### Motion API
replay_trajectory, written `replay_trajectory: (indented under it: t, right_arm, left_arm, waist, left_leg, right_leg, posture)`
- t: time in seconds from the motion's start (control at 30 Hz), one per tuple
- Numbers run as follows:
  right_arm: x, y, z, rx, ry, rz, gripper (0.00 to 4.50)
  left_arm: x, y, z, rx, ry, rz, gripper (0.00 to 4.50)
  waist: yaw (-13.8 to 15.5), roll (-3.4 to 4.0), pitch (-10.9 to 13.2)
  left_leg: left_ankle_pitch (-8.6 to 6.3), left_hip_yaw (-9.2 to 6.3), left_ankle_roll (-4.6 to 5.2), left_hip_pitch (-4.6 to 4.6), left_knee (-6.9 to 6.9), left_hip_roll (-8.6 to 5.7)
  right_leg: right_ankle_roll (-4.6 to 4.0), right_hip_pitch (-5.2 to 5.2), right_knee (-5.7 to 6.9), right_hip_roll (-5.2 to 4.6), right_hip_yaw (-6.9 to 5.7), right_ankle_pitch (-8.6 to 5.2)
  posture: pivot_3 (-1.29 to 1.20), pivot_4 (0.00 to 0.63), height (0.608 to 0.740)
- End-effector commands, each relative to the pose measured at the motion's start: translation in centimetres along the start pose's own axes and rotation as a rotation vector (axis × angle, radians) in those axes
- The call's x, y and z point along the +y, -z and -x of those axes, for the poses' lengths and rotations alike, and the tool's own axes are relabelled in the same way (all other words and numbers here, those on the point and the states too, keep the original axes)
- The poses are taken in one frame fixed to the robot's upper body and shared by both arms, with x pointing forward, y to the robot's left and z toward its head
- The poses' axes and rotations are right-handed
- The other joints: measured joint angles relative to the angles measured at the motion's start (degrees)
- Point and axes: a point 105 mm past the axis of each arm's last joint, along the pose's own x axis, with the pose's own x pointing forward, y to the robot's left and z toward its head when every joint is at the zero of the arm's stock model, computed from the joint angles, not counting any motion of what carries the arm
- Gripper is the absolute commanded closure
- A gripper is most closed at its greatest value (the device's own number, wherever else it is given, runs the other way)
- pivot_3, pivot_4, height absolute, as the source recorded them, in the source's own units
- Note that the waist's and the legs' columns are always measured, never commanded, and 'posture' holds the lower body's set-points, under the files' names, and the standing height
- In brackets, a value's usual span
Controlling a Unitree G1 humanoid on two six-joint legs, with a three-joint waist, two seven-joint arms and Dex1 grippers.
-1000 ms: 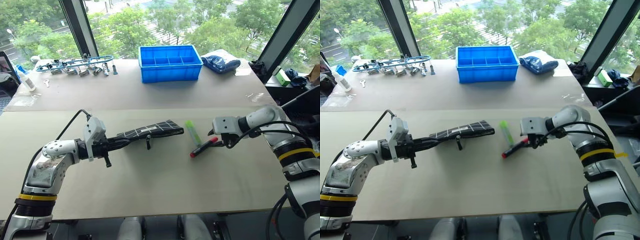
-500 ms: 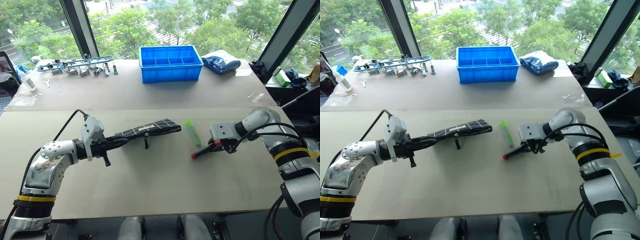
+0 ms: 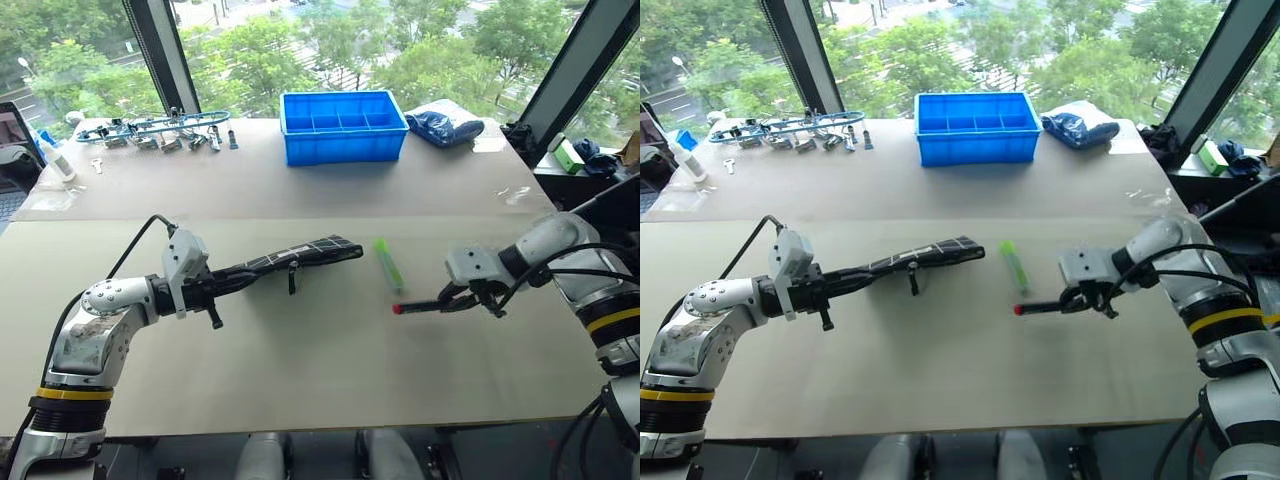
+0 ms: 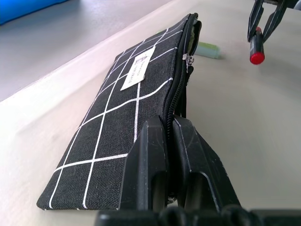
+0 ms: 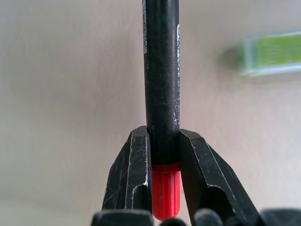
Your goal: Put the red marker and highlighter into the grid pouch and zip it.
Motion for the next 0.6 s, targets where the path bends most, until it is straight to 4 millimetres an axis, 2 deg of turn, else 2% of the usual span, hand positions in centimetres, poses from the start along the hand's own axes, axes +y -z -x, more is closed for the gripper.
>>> replay_trajectory:
  t: [0.03, 0.13, 0.27, 0.33, 0.43, 0.5, 0.6]
  right_arm:
    - [-2.2, -7.2, 4.3, -0.236, 0.200, 0.080, 4.04]
    - [-3.0, -8.5, 4.2, -0.182, 0.361, 0.139, 4.04]
    - [-1.2, -9.6, 2.9, -0.098, 0.391, 0.217, 4.04]
    - [-1.1, -9.8, 2.0, -0.048, 0.436, 0.221, 4.04]
    - [-1.9, -8.8, 1.0, 0.077, 0.535, 0.223, 4.04]
    - [-3.3, -8.2, 0.9, 0.128, 0.627, 0.174, 4.04]
    - [-3.8, -8.3, 0.2, 0.164, 0.665, 0.185, 4.04]
  left_arm:
    - [0.0, -0.8, -0.2, -0.028, -0.002, -0.022, 4.50]
    - [-0.2, -0.7, -0.3, -0.031, 0.000, -0.015, 4.50]
    - [-0.3, -0.6, -0.4, -0.028, 0.000, -0.008, 4.50]
    - [-0.3, -0.5, -0.5, -0.028, -0.001, -0.007, 4.50]
    - [-0.1, -0.7, -0.9, -0.030, -0.001, -0.006, 4.50]
    - [-0.1, -0.7, -1.1, -0.032, 0.003, -0.006, 4.50]
    - [-0.1, -0.7, -1.3, -0.034, 0.007, -0.005, 4.50]
  waist:
    - [-0.18, 0.10, 0.06]
    - [-0.03, 0.11, 0.06]
    - [0.86, 0.09, 0.05]
    - [1.14, 0.09, 0.05]
    - [1.18, 0.09, 0.05]
    - [1.17, 0.09, 0.05]
    - [1.12, 0.09, 0.05]
  left_leg:
    - [0.00, -0.01, 0.00, -0.01, 0.00, 0.01]
    - [0.01, -0.05, -0.01, -0.04, -0.02, 0.03]
    - [-0.01, -0.04, -0.01, -0.12, 0.01, -0.03]
    - [-0.01, -0.01, 0.00, -0.20, 0.07, -0.06]
    - [-0.01, 0.01, 0.01, -0.22, 0.16, -0.06]
    - [-0.01, 0.00, 0.01, -0.20, 0.16, -0.05]
    - [-0.01, 0.02, 0.00, -0.22, 0.17, -0.06]
  right_leg:
    - [-0.01, -0.03, 0.04, 0.00, 0.01, 0.00]
    - [-0.03, -0.06, 0.05, 0.00, -0.02, -0.01]
    - [-0.01, -0.04, -0.02, -0.08, -0.09, -0.01]
    - [0.02, -0.10, -0.02, -0.11, -0.05, 0.00]
    - [0.04, -0.13, 0.03, -0.08, -0.04, 0.02]
    - [0.04, -0.10, 0.04, -0.07, -0.07, 0.01]
    - [0.04, -0.14, 0.04, -0.05, -0.05, 0.01]
  posture:
    - [0.00, 0.150, 0.740]
    - [0.00, 0.150, 0.740]
    - [0.00, 0.150, 0.740]
    - [0.00, 0.150, 0.740]
    - [0.00, 0.150, 0.740]
    - [0.00, 0.150, 0.740]
    - [0.00, 0.150, 0.740]
